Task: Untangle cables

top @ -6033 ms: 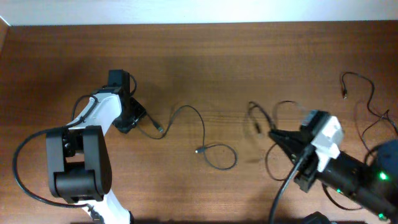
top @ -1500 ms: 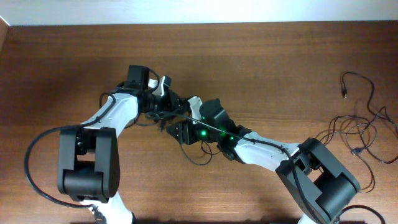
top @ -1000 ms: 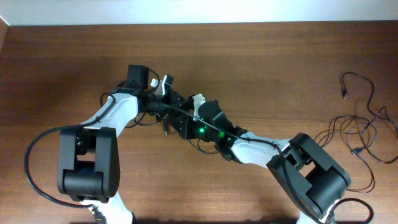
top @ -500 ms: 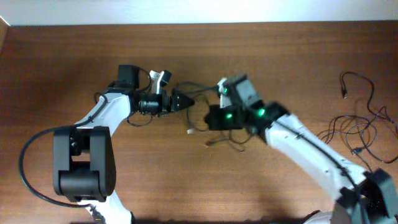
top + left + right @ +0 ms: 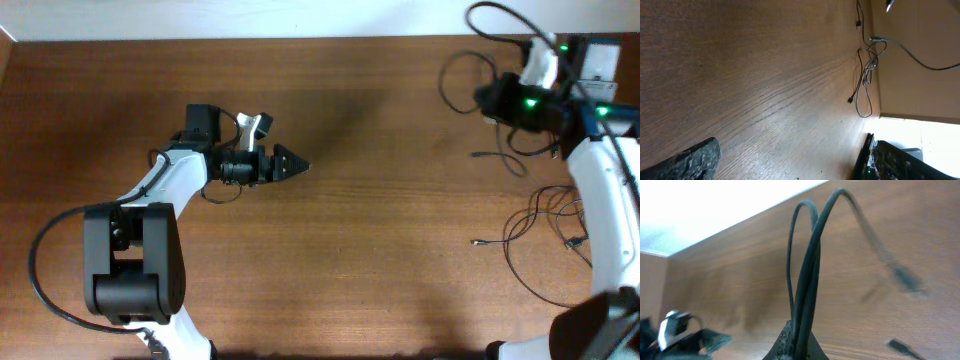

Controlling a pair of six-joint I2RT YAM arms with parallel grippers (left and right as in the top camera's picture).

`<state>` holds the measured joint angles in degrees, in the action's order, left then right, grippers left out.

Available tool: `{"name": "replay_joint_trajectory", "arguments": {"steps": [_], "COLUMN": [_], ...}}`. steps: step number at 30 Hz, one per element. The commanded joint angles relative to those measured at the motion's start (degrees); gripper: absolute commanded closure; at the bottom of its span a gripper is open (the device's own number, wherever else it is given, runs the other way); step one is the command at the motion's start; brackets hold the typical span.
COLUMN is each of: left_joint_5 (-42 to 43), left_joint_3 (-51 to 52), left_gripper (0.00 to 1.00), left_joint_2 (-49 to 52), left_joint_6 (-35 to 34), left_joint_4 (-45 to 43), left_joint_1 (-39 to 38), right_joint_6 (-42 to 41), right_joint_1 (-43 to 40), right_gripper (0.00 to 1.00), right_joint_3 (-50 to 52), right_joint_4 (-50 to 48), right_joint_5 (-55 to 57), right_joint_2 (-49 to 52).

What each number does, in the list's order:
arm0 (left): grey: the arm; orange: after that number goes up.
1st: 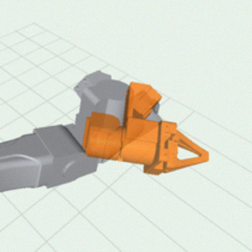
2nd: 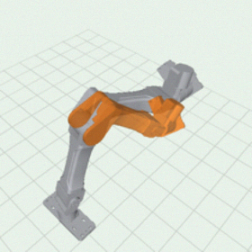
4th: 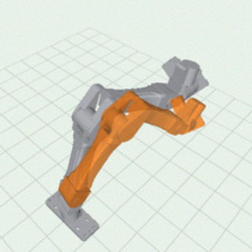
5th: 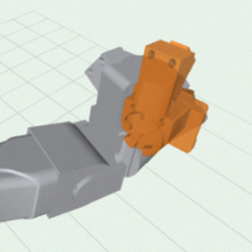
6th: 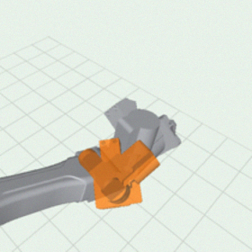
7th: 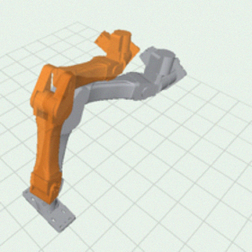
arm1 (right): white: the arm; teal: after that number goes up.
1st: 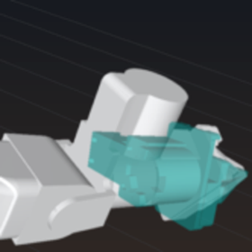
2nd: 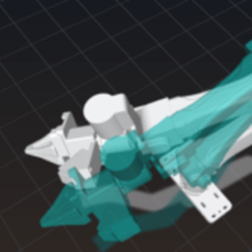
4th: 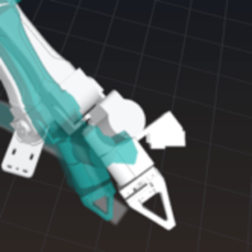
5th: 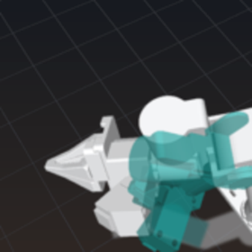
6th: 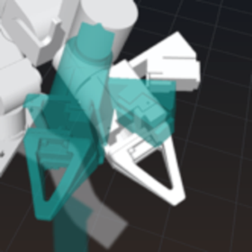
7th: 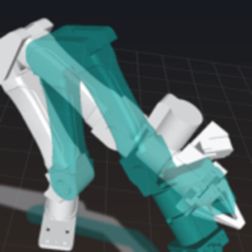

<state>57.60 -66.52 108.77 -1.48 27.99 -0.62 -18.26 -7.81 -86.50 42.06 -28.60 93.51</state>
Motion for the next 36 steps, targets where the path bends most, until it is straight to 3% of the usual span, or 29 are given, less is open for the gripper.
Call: {"name": "replay_joint_trajectory", "arguments": {"steps": [1,6,7,9,10,11,15,19,23,27,31,36], "left_joint_5": [-0.5,-1.7,-1.9,-1.9,-2.0,-2.2,-2.6,-2.6,-5.8,-9.5,-24.4,-44.3], "left_joint_3": [0.3,0.3,0.3,0.3,0.3,0.3,0.3,0.3,0.3,0.3,0.3,0.3], "left_gripper": [0.01,0.01,0.01,0.01,0.01,0.01,0.01,0.01,0.01,0.01,0.01,0.01], "left_joint_2": [0.3,0.3,0.3,0.3,0.3,0.3,0.3,0.3,0.3,0.3,0.3,0.3], "left_joint_6": [1.1,1.1,1.1,1.1,1.1,1.1,1.1,1.1,1.1,0.0,-5.4,-6.3], "left_joint_4": [0.1,0.1,0.1,0.0,-0.2,-0.1,-0.1,-0.1,-0.1,-0.4,-0.5,-1.2], "left_joint_1": [0.2,-0.7,-1.0,-1.6,-1.8,-1.8,-1.9,-1.9,-1.9,-1.9,-2.5,-8.5], "right_joint_6": [2.0,2.4,2.4,2.5,2.6,2.6,2.6,2.6,3.2,23.7,24.0,22.7], "right_joint_1": [-4.0,-7.4,-8.2,-9.0,-9.2,-9.2,-9.2,-9.2,-9.1,-8.2,-6.3,-2.5], "right_gripper": [0.96,0.96,0.84,0.21,0.07,0.03,0.00,0.01,0.01,0.02,0.02,0.02], "right_joint_3": [-0.7,-0.7,-0.7,-0.7,-0.7,-0.7,-0.7,-0.7,-0.7,-0.7,0.5,7.1], "right_joint_4": [2.2,4.0,4.5,5.1,5.8,6.5,11.5,13.2,11.8,13.9,14.2,12.8], "right_joint_5": [-1.4,-1.1,-0.7,0.0,1.9,4.9,29.1,42.8,31.5,3.2,3.7,3.7], "right_joint_2": [5.3,12.7,13.3,13.4,13.4,13.4,13.4,13.4,13.4,13.4,13.4,13.7]}}
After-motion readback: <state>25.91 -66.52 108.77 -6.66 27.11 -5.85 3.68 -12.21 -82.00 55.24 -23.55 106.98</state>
